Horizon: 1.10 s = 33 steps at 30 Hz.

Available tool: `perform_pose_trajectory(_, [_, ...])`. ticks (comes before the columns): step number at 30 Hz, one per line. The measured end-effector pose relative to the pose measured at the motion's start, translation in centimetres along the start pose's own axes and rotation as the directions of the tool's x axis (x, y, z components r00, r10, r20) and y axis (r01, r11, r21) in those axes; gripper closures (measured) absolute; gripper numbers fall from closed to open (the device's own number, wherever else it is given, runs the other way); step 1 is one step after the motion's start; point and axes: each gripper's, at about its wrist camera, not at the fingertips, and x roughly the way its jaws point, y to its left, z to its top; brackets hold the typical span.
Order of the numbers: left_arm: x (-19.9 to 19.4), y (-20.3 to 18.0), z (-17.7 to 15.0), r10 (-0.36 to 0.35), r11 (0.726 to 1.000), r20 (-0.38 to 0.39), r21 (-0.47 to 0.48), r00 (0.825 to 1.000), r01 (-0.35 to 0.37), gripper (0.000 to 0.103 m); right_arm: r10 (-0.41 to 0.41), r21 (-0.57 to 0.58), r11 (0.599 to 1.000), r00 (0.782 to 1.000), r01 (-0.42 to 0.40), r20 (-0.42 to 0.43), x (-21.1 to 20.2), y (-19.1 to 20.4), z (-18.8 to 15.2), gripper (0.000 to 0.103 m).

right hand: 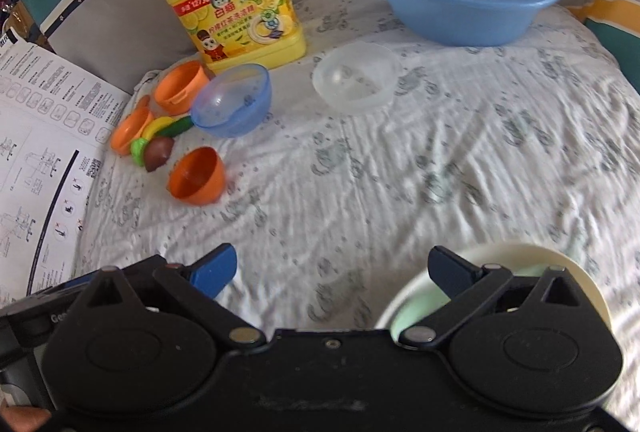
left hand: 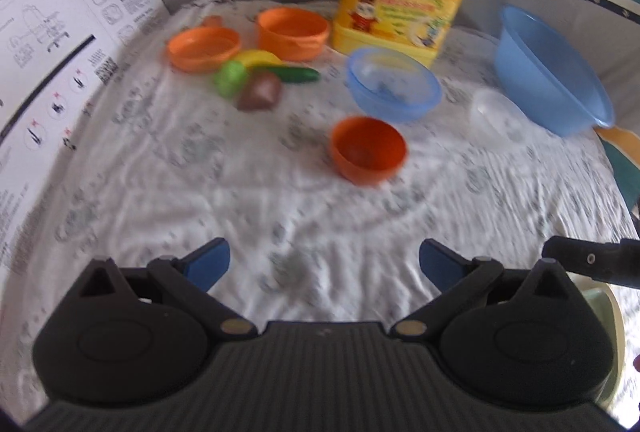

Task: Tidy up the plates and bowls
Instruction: 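Withdraw both grippers from the stacked plates, then move both grippers to the blue transparent bowl and grasp its rim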

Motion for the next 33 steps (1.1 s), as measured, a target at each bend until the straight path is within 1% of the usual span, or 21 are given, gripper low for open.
perform_pose_trajectory(6, [1.9,1.8,4.1,0.044,0.999,0.029,-0.02,0.999,-0.043,0.0,0.05,-0.013,0.999,0.999,-0.05,0.011,2.4,2.0,4.1,0.0])
perform_pose_trajectory(10, [3.3,2.0,6.9,0.058,0.998,0.048,-0.02,0.997,-0.057,0.0,0.097,-0.014,0.995,0.995,-0.097,0.036,4.1,3.2,7.3,0.0])
perform_pose_trajectory(13, [4.8,2.0,8.6,0.068,0.998,0.055,-0.018,0.996,-0.068,0.0,0.116,-0.018,0.993,0.993,-0.116,0.032,5.8,4.0,9.7,0.0])
perform_pose_trajectory(18, [7.6,1.3,10.7,0.059,0.998,0.029,-0.007,0.998,-0.059,0.0,0.148,0.012,0.989,0.989,-0.148,0.01,8.5,4.2,12.8,0.019])
perform_pose_trajectory(22, [9.5,0.5,11.7,0.052,0.999,0.007,0.002,0.999,-0.052,0.0,0.14,-0.007,0.99,0.99,-0.14,0.023,10.2,4.6,14.3,0.025])
perform_pose_trajectory(24, [10.3,0.0,12.1,0.051,0.999,0.004,0.014,0.999,-0.051,0.001,0.145,-0.009,0.989,0.989,-0.145,0.019,11.0,4.7,14.9,0.031])
perform_pose_trajectory(25, [10.6,-0.3,12.3,0.048,0.999,0.004,0.018,0.999,-0.048,0.003,0.15,-0.009,0.989,0.989,-0.15,0.018,11.5,4.8,15.1,0.033])
perform_pose_trajectory(27, [11.2,-0.7,12.6,0.041,0.999,-0.001,0.02,0.999,-0.041,0.007,0.154,-0.02,0.988,0.988,-0.154,0.026,12.2,5.0,15.6,0.043])
perform_pose_trajectory(28, [11.6,-0.8,12.7,0.035,0.999,-0.007,0.018,0.999,-0.035,0.011,0.151,-0.03,0.988,0.988,-0.15,0.027,12.6,5.1,15.9,0.047])
perform_pose_trajectory(29, [11.9,-0.9,12.8,0.026,1.0,-0.012,0.014,1.0,-0.026,0.016,0.145,-0.032,0.989,0.989,-0.144,0.02,13.2,5.2,16.0,0.049])
perform_pose_trajectory(30, [12.2,-1.0,12.9,0.016,1.0,-0.016,0.01,1.0,-0.016,0.019,0.144,-0.029,0.989,0.99,-0.144,0.01,13.6,5.2,16.0,0.054])
perform_pose_trajectory(31, [12.5,-1.1,12.9,0.007,1.0,-0.02,0.009,1.0,-0.007,0.026,0.145,-0.024,0.989,0.989,-0.145,0.001,14.1,5.2,16.1,0.061])
perform_pose_trajectory(32, [12.8,-1.3,12.9,-0.002,1.0,-0.025,0.008,1.0,0.002,0.031,0.146,-0.019,0.989,0.989,-0.146,-0.008,14.6,5.1,16.2,0.063])
perform_pose_trajectory(33, [13.1,-1.4,13.0,-0.008,1.0,-0.031,0.007,0.999,0.009,0.034,0.147,-0.016,0.989,0.989,-0.147,-0.016,14.9,5.1,16.1,0.067])
